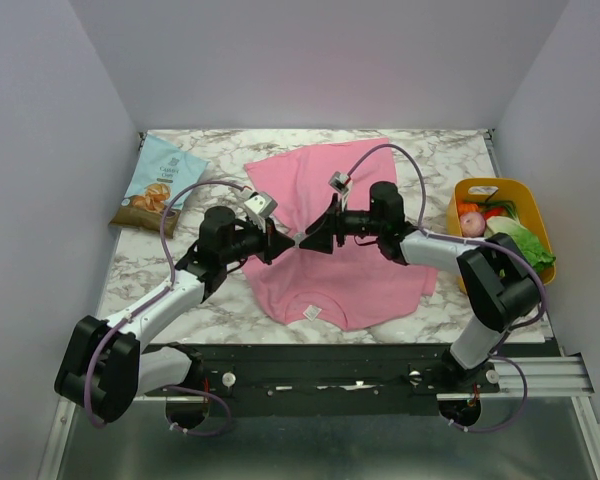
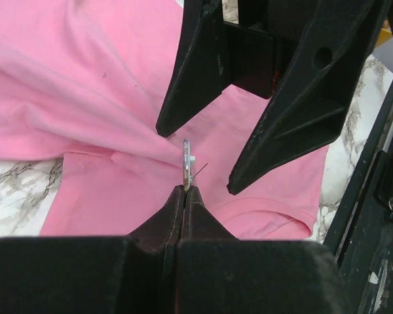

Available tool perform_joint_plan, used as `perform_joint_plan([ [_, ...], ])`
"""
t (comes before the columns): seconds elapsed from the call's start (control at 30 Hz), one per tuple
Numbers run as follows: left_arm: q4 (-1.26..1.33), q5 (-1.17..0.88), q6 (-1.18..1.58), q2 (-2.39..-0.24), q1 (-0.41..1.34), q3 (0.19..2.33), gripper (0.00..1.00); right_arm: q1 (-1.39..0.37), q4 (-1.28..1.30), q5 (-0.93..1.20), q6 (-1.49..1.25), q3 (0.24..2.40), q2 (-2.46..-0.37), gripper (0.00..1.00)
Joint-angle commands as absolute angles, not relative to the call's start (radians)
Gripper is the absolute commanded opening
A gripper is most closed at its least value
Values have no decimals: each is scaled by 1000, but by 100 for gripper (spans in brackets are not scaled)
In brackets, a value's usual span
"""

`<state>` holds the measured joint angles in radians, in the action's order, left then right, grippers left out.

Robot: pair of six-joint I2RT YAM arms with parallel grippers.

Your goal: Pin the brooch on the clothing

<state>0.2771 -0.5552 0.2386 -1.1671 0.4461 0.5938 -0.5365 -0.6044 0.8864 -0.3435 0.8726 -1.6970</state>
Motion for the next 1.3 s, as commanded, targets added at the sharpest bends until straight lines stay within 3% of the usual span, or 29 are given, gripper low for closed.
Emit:
perform_joint_plan([
  [0.0,351,-617,270,-1157,434,578,0,-554,-624,934,-342,916,-1732,73],
  [0.23,365,-621,276,-1155,417,569,0,-561,-626,962,-342,916,-1746,65],
  [0.57,383,-646,285,-1160,397,557,0,-561,-617,971,-325,900,-1718,63],
  [1.27,417,-689,318,-1189,391,561,0,-563,-660,974,-357,905,-1740,36],
])
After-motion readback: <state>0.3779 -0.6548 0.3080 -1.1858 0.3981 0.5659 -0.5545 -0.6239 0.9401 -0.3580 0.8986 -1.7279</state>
